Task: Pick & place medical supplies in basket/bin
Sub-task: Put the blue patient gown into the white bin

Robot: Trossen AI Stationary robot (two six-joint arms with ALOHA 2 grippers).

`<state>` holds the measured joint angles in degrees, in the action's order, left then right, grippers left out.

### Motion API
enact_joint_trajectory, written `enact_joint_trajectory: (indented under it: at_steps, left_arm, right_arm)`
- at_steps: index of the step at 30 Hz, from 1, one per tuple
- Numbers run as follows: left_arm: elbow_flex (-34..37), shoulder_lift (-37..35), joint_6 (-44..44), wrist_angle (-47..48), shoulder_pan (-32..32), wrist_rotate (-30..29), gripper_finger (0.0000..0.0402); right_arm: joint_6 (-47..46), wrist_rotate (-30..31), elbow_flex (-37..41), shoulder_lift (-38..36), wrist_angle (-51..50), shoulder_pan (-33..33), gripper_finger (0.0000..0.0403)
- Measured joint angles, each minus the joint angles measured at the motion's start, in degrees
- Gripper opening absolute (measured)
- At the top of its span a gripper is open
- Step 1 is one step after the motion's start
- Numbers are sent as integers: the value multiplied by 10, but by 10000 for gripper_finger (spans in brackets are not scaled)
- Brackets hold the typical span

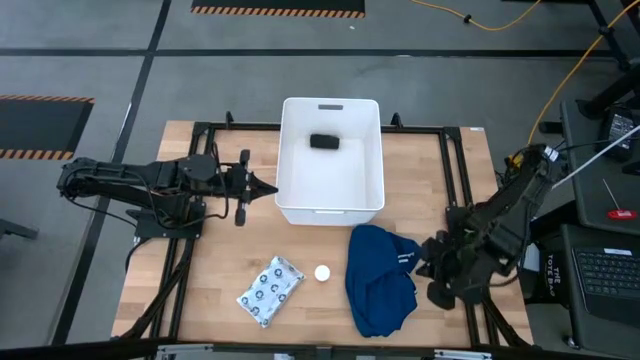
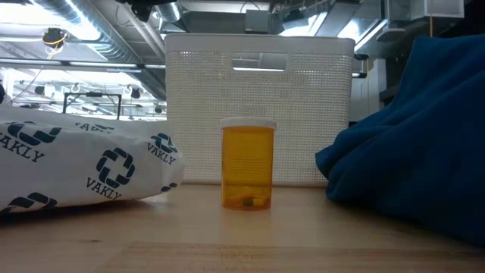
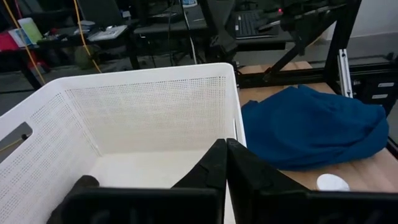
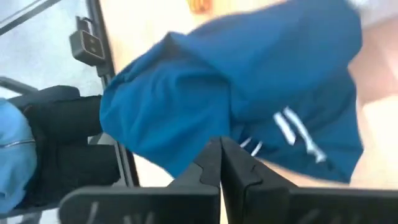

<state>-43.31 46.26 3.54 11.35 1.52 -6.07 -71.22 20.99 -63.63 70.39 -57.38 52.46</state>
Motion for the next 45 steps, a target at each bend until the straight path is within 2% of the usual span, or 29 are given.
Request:
enact_joint_trajectory:
  at_steps: [7,13,32,38,45]
  left_arm:
    - [0,0,0,9,0,0,3]
    - [0,0,0,10,0,0,3]
    - [0,0,0,10,0,4,5]
    - [0,0,0,11,0,15,3]
    - [0,0,1,17,0,15,2]
  right_arm:
    - [-145,0,3,43,1,41,1]
    - [-189,-1,3,64,3,49,32]
    - [-202,-1,4,68,33,40,260]
    - [-201,4,4,70,46,40,292]
    - [-199,9,4,96,65,40,296]
